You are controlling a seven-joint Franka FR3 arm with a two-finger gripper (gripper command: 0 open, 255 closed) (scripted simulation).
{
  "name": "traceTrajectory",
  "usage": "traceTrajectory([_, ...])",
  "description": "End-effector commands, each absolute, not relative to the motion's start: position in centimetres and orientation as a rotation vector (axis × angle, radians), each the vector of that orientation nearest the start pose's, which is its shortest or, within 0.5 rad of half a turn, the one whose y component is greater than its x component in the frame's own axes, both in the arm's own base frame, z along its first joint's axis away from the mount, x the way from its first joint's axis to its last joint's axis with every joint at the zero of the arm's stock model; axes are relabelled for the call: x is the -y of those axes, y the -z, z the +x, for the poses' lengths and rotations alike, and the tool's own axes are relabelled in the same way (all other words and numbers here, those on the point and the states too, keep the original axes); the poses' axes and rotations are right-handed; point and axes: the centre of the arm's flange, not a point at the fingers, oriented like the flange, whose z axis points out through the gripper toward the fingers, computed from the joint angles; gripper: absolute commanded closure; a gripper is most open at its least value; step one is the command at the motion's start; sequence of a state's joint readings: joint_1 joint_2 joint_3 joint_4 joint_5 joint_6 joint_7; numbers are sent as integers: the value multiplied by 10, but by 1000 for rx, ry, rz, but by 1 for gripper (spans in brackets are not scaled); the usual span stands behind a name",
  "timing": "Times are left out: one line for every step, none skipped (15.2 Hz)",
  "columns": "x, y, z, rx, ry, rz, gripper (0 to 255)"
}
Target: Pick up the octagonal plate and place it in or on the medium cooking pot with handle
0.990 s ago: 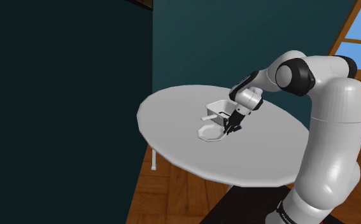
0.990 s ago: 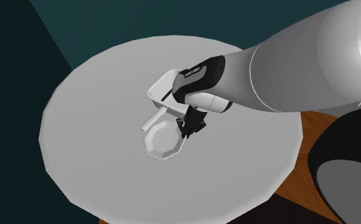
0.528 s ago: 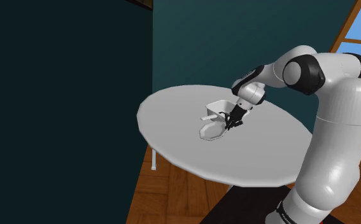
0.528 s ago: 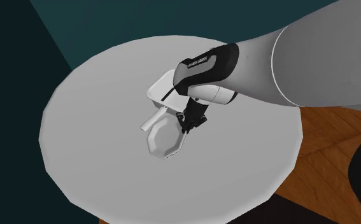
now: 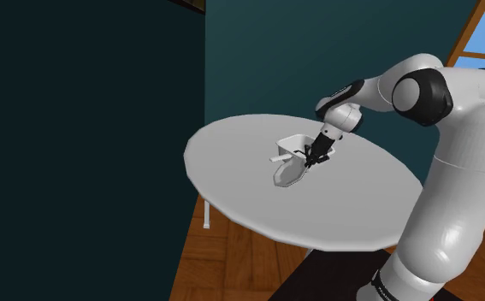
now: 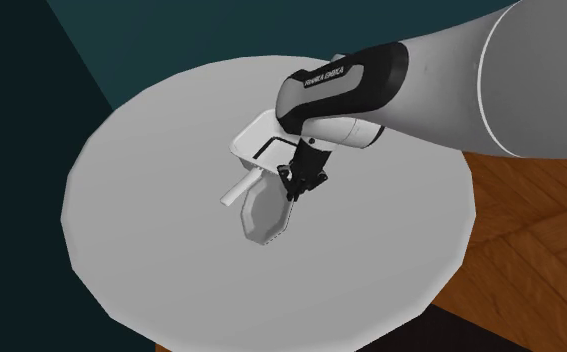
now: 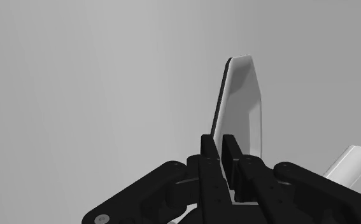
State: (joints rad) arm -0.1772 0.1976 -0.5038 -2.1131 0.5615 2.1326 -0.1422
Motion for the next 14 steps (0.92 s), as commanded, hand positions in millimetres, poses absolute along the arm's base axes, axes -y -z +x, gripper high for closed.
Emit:
traceTrajectory([327, -335, 448, -1171, 26, -2502, 255])
traceTrajectory([327, -341, 448, -1171, 26, -2502, 255])
traceTrajectory([327, -346, 448, -1171, 26, -2502, 255])
traceTrajectory([327, -351, 448, -1171, 26, -2502, 255])
traceTrajectory([327, -356, 448, -1171, 26, -2502, 255])
traceTrajectory([327, -362, 448, -1171, 26, -2502, 255])
traceTrajectory([327, -367, 448, -1171, 26, -2502, 255])
traceTrajectory([327, -372, 448, -1171, 26, -2502, 255])
traceTrajectory([327, -378, 448, -1171, 26, -2502, 255])
traceTrajectory([327, -383, 448, -1171, 26, -2502, 255])
traceTrajectory([327, -388, 448, -1171, 26, -2502, 255])
traceTrajectory([327, -393, 448, -1171, 26, -2502, 255])
traceTrajectory([327, -399, 448, -1171, 26, -2502, 255])
traceTrajectory([327, -403, 448, -1171, 26, -2502, 255])
